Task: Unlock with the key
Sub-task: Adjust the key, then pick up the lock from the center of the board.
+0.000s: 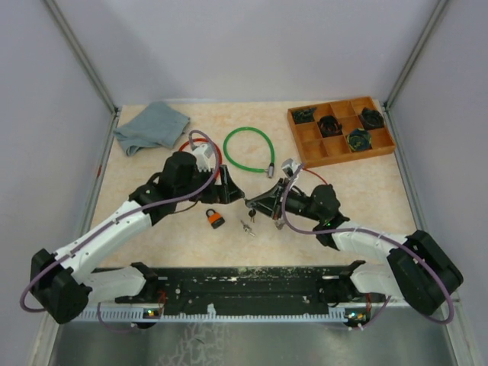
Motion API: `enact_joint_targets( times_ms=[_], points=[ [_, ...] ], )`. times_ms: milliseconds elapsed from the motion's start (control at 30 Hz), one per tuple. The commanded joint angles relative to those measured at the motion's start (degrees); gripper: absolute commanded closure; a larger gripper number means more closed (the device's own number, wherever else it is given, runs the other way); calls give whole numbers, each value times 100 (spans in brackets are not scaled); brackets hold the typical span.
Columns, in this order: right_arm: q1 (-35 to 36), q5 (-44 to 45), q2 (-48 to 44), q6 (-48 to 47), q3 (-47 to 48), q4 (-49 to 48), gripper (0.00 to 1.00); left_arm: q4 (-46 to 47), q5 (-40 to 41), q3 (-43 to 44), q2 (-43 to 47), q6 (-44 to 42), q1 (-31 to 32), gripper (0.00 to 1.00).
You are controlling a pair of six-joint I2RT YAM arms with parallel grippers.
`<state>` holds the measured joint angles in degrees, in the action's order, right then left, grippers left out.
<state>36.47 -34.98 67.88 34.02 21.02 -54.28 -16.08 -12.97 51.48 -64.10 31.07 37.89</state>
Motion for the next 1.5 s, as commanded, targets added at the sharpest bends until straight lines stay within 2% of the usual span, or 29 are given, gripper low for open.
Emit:
enact_joint_targets(
  times_ms=[0,133,333,467,800,933,1067,1333,1467],
  points=[
    [-30,229,-274,-437,18,386,100,-1585,1252,228,-438,482,-79,0],
    [23,503,-367,-804,29,1029,100,-2168,1581,457,-975,862,-80,0],
    [72,623,-453,-880,-139,1104,100,-2652,1772,789,-1898,1406,-89,0],
    [73,846,-615,-959,-202,1375,100,-3311,1997,1072,-2374,1676,-114,5],
    [71,905,-766,-943,-282,1373,100,-3447,2093,1451,-3037,2123,-119,1],
    [71,839,-838,-915,-306,1329,100,-3485,2267,1600,-3361,2390,-153,6],
    [73,840,-864,-915,-309,1358,100,-3323,2096,1712,-3638,2445,-192,21],
    [71,826,-925,-933,-309,1406,100,-3318,1886,1716,-4098,2551,-190,25],
    [71,849,-903,-939,-302,1431,100,-3296,1831,1630,-4202,2603,-194,31]
  ],
)
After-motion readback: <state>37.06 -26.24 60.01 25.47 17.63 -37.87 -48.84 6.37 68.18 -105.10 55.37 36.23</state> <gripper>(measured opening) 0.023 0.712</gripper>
